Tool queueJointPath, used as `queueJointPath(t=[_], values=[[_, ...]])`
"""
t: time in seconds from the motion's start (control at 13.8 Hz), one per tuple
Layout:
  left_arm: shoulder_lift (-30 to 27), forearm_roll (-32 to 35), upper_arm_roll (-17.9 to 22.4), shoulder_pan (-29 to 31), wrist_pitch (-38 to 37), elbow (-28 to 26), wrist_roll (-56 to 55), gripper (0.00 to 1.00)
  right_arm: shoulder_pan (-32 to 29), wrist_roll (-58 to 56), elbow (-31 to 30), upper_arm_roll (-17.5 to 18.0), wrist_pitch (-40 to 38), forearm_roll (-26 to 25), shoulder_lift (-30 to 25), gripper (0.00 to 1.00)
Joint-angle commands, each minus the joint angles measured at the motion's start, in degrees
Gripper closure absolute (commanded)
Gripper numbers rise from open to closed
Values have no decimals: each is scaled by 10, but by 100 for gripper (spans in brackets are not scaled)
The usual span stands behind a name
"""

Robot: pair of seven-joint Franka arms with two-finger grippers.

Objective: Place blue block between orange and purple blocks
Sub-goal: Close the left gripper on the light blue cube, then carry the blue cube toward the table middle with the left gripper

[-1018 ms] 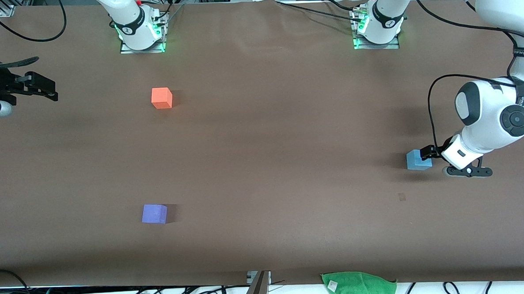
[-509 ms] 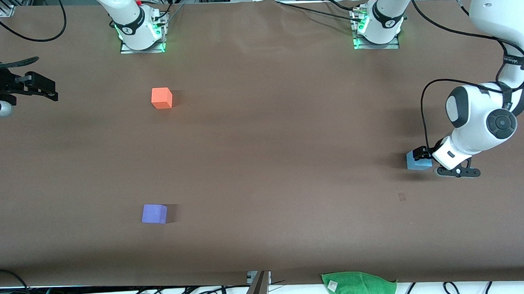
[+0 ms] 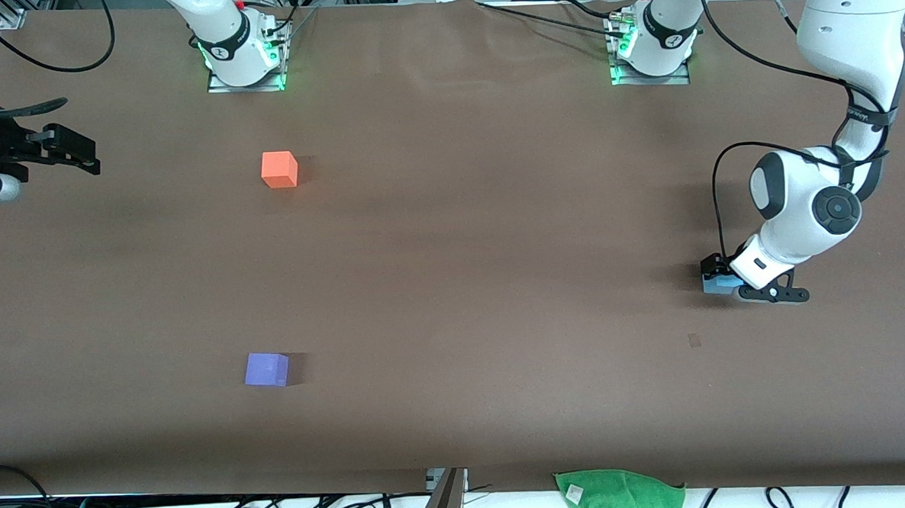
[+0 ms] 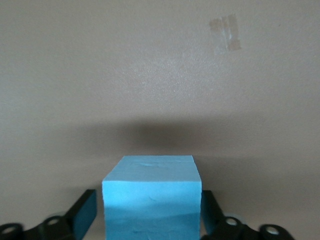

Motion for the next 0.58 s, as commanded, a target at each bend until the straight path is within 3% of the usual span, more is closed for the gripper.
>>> queueJointPath(t=[0.0, 0.07, 0.22, 0.36, 0.51], values=[[1, 4, -3, 3, 12, -4, 9, 60, -3, 5, -2, 7, 5, -1, -2, 0], [0, 4, -4, 3, 11, -4, 7, 74, -3, 5, -2, 7, 5, -1, -2, 0], [-17, 4, -18, 4, 4, -3, 6, 89, -3, 5, -2, 7, 4, 0, -2, 0], [-56, 4, -28, 3, -40, 5, 4, 93, -3, 5, -2, 7, 4, 0, -2, 0], [-86, 4, -56, 3, -134, 47, -2, 93, -2, 5, -2, 8, 4, 0, -2, 0]])
